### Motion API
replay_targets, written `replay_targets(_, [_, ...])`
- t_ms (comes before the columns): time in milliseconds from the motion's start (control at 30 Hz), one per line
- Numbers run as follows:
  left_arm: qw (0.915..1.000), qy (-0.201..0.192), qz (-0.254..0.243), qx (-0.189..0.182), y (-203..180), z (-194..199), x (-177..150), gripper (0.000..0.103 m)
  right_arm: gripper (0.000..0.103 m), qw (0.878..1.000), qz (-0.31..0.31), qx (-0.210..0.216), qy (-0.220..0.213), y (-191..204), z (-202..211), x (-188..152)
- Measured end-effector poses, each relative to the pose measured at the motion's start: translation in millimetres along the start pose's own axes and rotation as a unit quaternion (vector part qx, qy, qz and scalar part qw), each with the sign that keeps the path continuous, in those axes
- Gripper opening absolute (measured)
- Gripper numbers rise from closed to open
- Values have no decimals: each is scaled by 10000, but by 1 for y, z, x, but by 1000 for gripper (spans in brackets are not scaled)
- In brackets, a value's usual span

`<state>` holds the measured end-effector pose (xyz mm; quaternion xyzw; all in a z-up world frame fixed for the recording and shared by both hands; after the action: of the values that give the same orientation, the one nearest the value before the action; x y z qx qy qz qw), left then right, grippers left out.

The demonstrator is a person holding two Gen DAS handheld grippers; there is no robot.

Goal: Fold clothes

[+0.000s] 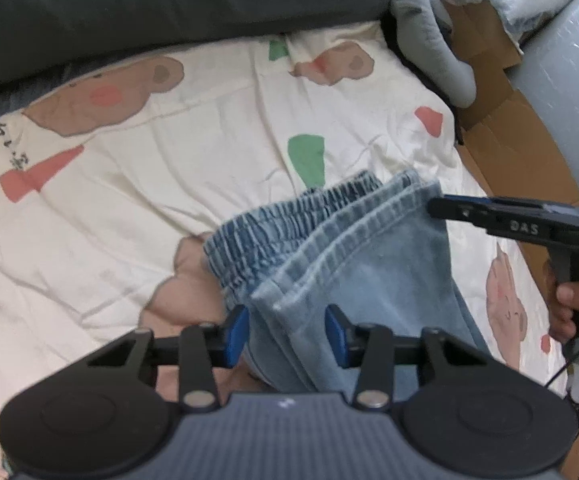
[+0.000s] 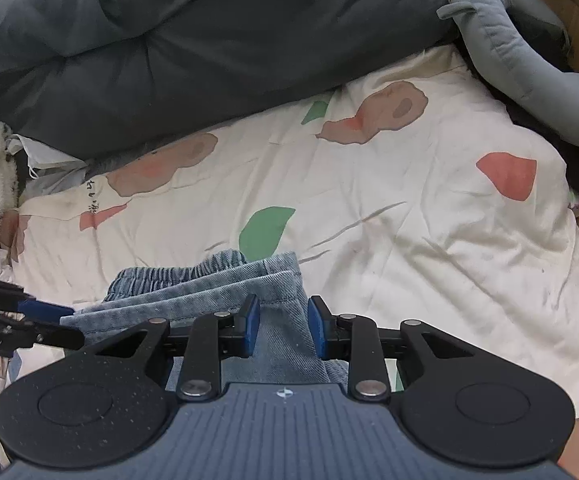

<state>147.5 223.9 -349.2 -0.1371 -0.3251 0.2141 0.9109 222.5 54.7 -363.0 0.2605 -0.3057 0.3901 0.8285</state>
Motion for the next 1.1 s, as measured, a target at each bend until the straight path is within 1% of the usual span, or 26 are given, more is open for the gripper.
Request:
replay_targets(67, [10000,-13,1,11,-1,-1,-2,30,28,10000,25,-5,-5,1,-2,-2])
replay_targets(167, [10000,-22,60,25,0,-1,-3,19,7,9996,253,-81,-71,4,-1,0])
replay_targets(233, [10000,-47,10,3,-2,2,-3,15,6,9995,291,-63,-59,5,1,2])
replay_targets(267, [10000,-53,-45,12,-4,5,-3,7,5,9995,318,-39,-52,5,3,4])
replay_targets(433, [9997,-32,-210,117,-11,12,-3,8,5,9993,350,31,-148,8,12,15])
replay_targets(567, [9998,-138,-159,35,-14,13,2,8,5,9991,374,-7,-211,10,12,23])
replay_targets(667, [9998,-144,-119,65,-12,10,6,8,5,9992,331,-98,-217,8,10,25])
replay_targets(900, [9997,-138,-124,176,-1,-4,6,8,5,9994,154,-233,-199,0,-4,17])
replay_targets(1000, [9995,-117,-157,236,3,-8,3,8,5,9996,16,-217,-182,-2,-12,12])
replay_targets(1033, [9995,-114,-186,249,3,-8,2,9,6,9996,-37,-201,-178,-3,-14,10])
replay_targets(1100, [9992,-105,-221,323,4,-8,1,16,13,9997,-93,-183,-148,-4,-16,9])
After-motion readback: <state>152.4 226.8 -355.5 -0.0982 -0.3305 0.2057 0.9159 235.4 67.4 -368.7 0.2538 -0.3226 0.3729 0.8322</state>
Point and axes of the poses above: each gripper's, at about its wrist camera, not at the fingertips, and z roughly against the way its jaws point, y to its left, x to its top, the point moved 7 cm from there along -z, roughly the way its jaws point, and after that the axes turned 12 degrees about -y, right-handed, at the moved point
